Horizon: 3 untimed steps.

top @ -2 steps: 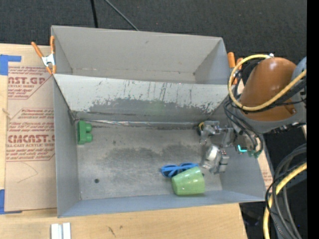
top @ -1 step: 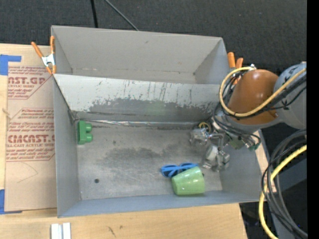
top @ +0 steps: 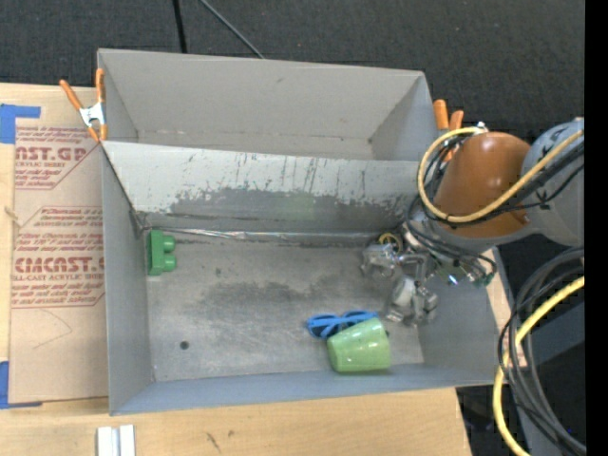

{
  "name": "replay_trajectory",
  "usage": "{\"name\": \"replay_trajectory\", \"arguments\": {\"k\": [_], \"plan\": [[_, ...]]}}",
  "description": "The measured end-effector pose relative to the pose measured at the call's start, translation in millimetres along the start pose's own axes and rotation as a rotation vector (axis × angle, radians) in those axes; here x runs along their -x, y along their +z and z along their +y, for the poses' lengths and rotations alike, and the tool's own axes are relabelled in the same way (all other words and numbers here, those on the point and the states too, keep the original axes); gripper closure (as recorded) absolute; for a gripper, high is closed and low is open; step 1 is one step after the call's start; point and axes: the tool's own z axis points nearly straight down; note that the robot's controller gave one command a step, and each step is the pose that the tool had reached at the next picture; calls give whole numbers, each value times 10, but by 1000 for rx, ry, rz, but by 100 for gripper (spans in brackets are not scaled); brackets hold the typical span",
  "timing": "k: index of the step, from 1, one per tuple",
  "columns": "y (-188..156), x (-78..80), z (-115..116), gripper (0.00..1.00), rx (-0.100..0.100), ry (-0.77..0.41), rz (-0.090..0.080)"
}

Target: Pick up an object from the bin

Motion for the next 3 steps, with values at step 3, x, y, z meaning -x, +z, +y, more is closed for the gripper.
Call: {"name": "replay_trajectory", "arguments": {"k": [3], "plan": [[-4, 16, -2, 0, -3, 5, -5]]}}
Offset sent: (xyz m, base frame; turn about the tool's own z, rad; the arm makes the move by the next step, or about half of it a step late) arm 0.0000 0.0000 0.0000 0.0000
